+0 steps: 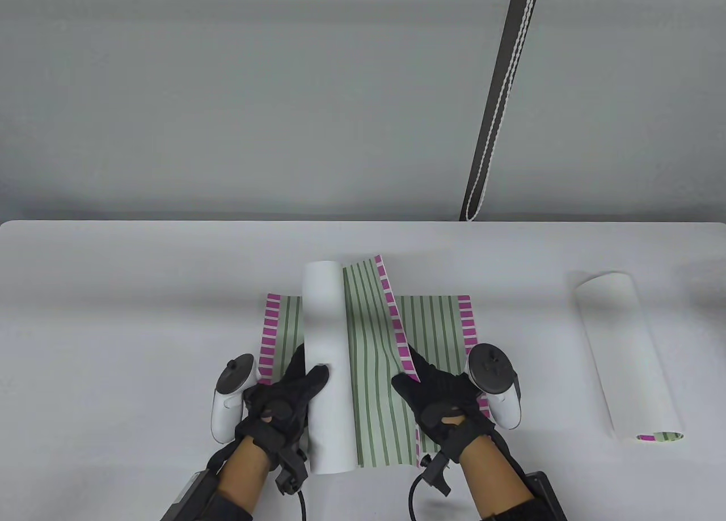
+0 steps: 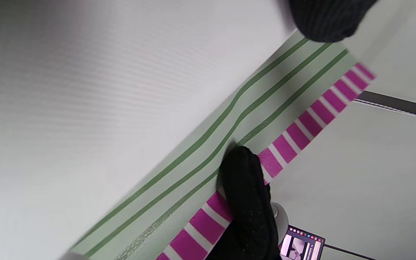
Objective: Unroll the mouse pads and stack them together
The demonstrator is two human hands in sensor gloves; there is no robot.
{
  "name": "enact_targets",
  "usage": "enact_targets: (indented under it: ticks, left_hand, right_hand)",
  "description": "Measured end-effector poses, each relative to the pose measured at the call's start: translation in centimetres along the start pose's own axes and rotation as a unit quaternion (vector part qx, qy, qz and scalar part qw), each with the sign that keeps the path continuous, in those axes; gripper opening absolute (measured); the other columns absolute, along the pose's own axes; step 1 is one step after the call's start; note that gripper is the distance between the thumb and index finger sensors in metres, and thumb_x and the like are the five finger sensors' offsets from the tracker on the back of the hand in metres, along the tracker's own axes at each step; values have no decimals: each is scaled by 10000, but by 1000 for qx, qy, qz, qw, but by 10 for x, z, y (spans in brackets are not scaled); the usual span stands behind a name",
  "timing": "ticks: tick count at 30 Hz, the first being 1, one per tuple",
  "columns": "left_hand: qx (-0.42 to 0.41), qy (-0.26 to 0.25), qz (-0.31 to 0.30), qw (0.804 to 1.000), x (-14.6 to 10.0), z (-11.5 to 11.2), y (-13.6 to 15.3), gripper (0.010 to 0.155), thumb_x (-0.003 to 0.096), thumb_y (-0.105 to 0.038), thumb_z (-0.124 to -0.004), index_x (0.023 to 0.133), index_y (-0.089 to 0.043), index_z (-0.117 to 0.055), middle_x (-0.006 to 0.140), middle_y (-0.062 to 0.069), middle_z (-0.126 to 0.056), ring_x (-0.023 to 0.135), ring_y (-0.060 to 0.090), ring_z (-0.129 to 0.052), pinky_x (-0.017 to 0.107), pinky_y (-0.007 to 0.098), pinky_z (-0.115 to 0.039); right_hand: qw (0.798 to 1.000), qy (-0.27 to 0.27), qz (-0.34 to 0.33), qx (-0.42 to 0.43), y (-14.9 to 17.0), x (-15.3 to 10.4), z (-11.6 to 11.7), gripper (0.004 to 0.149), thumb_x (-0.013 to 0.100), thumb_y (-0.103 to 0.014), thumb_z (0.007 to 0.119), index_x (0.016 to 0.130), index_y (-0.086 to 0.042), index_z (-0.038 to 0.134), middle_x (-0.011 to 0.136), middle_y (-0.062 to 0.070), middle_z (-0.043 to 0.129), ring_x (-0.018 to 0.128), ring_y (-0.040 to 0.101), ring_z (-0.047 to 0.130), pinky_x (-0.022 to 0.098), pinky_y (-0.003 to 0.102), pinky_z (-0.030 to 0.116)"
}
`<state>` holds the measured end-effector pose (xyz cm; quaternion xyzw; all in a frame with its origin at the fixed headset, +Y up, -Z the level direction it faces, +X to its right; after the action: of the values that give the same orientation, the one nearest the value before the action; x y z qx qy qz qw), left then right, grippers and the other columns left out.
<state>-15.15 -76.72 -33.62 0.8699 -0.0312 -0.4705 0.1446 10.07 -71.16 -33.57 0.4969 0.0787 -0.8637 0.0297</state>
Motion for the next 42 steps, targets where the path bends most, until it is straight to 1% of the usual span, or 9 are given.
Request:
enact_targets:
  ticks: [8, 11, 15, 18, 23, 26, 29, 36, 42]
  left_hand:
    - [-8, -30, 3, 1000, -2, 8, 0, 1024, 449, -637, -754, 1043, -201, -42, 1087, 112, -438, 908, 319, -774, 643, 472, -749]
    - [-11, -36, 0, 999, -4, 12, 0, 979, 466, -598, -744, 1048, -204, -62, 1077, 107, -478, 897, 316, -796, 636, 465, -761]
    - [-8, -75, -14, 997, -6, 20, -1, 884, 476, -533, -727, 1057, -229, -134, 1048, 84, -579, 847, 291, -865, 603, 434, -802]
    - [-14, -67, -12, 998, -5, 20, 0, 871, 481, -522, -712, 1056, -230, -127, 1054, 90, -567, 853, 298, -854, 607, 440, -793]
    - [-19, -30, 2, 999, -4, 15, 5, 975, 469, -675, -655, 1037, -228, 0, 1105, 140, -375, 933, 342, -715, 659, 487, -710]
    - [-8, -42, 9, 999, -4, 15, 8, 1071, 426, -742, -691, 1028, -219, 24, 1095, 137, -347, 913, 333, -711, 654, 485, -712]
    - [10, -46, 15, 999, -3, 16, 7, 1093, 420, -725, -729, 1027, -211, 21, 1082, 113, -376, 900, 307, -733, 648, 460, -733]
    - [-11, -72, 12, 997, -6, 24, 7, 1003, 449, -614, -760, 1048, -205, -68, 1045, 90, -499, 845, 276, -825, 610, 428, -786]
    - [-25, -79, 2, 997, -11, 33, 6, 866, 490, -549, -686, 1056, -255, -99, 1063, 111, -523, 852, 302, -839, 610, 441, -790]
  right_hand:
    - [1000, 2, 0, -4, 1, 0, -3, 614, 559, -149, 667, 1095, -76, 375, 940, 307, 700, 666, 424, 952, 447, 459, 862]
    - [1000, 10, -3, -2, 1, -2, -8, 608, 559, -148, 668, 1094, -79, 387, 935, 306, 708, 661, 419, 957, 443, 457, 864]
    - [1000, 17, -6, 1, -2, -3, -15, 608, 561, -148, 668, 1095, -77, 386, 935, 299, 712, 655, 409, 964, 442, 448, 869]
    - [1000, 17, -7, 1, -2, -4, -15, 608, 560, -146, 669, 1094, -74, 387, 935, 299, 711, 653, 409, 966, 442, 447, 870]
    - [1000, 9, -11, -6, -6, -2, -8, 612, 560, -148, 667, 1093, -68, 378, 935, 302, 707, 653, 410, 965, 441, 445, 872]
    - [1000, 3, -14, -5, -10, -1, -3, 613, 561, -149, 666, 1093, -68, 373, 936, 304, 703, 657, 412, 961, 444, 446, 870]
    - [999, 7, -9, -31, -13, -1, -3, 612, 560, -150, 666, 1093, -69, 375, 937, 297, 707, 653, 410, 963, 442, 445, 868]
    - [1000, 18, -6, -21, -9, -4, -14, 606, 559, -145, 669, 1094, -74, 394, 932, 296, 719, 642, 409, 969, 434, 448, 869]
    - [1000, 28, -8, -3, -8, -7, -24, 603, 560, -142, 669, 1094, -74, 397, 931, 293, 721, 637, 395, 977, 431, 439, 874]
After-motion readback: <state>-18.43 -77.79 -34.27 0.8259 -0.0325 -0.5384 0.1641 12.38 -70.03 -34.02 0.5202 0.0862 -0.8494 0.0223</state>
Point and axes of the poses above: the tracker on the back of each hand, its own y axis roughly to the little-finger side, its own x axis roughly from the wrist to the fingertips, z = x × y, the point moved 3 cm from there along x, roughly from the wrist to the fingertips
